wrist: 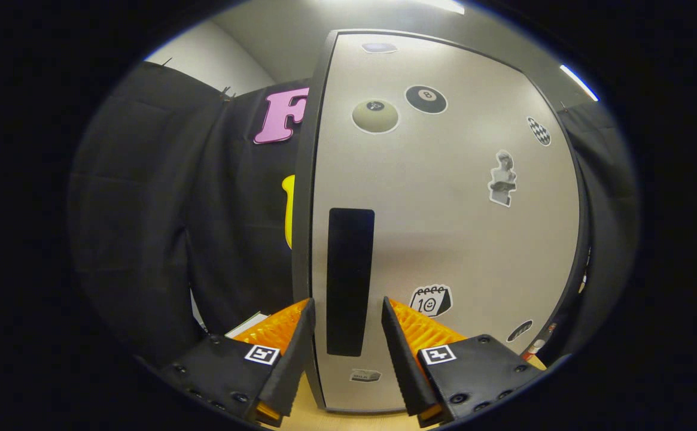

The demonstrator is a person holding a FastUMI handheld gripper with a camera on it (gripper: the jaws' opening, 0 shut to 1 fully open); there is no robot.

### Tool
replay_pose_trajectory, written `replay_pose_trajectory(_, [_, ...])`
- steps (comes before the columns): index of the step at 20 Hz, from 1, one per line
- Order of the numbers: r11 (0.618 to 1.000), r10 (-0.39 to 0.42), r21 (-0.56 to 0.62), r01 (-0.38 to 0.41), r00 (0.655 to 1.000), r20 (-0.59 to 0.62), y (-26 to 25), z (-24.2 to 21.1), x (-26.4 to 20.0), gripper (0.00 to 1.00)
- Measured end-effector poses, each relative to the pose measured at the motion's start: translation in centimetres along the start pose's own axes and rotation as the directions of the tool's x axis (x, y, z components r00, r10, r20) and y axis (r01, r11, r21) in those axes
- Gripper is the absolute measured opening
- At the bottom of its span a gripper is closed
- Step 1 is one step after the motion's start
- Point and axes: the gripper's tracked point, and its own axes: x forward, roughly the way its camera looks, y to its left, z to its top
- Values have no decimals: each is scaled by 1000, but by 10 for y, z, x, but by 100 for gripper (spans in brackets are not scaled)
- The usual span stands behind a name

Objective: Open the shoe cabinet door, grab the shoes and put them into the shoe cabinet, then close the shoe cabinet door.

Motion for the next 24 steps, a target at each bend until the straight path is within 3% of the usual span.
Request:
replay_pose_trajectory(3, [1000, 3, 9, -2, 999, -40, 1, -6, 10, 55])
replay_pose_trajectory(5, [1000, 3, 3, -3, 999, -35, 3, -3, 8, 51])
replay_pose_trajectory(7, [1000, -1, 8, 2, 999, -47, 3, -4, 10, 38])
replay_pose_trajectory(9, [1000, 6, 28, -4, 998, -57, 4, -4, 8, 34])
replay_pose_trajectory(12, [999, 30, 15, -29, 998, -62, 4, -4, 5, 14])
replay_pose_trajectory(18, [995, 101, 14, -101, 993, -64, 1, -7, -16, 13])
replay_pose_trajectory(24, [992, 123, 11, -122, 990, -66, -7, -8, -52, 13])
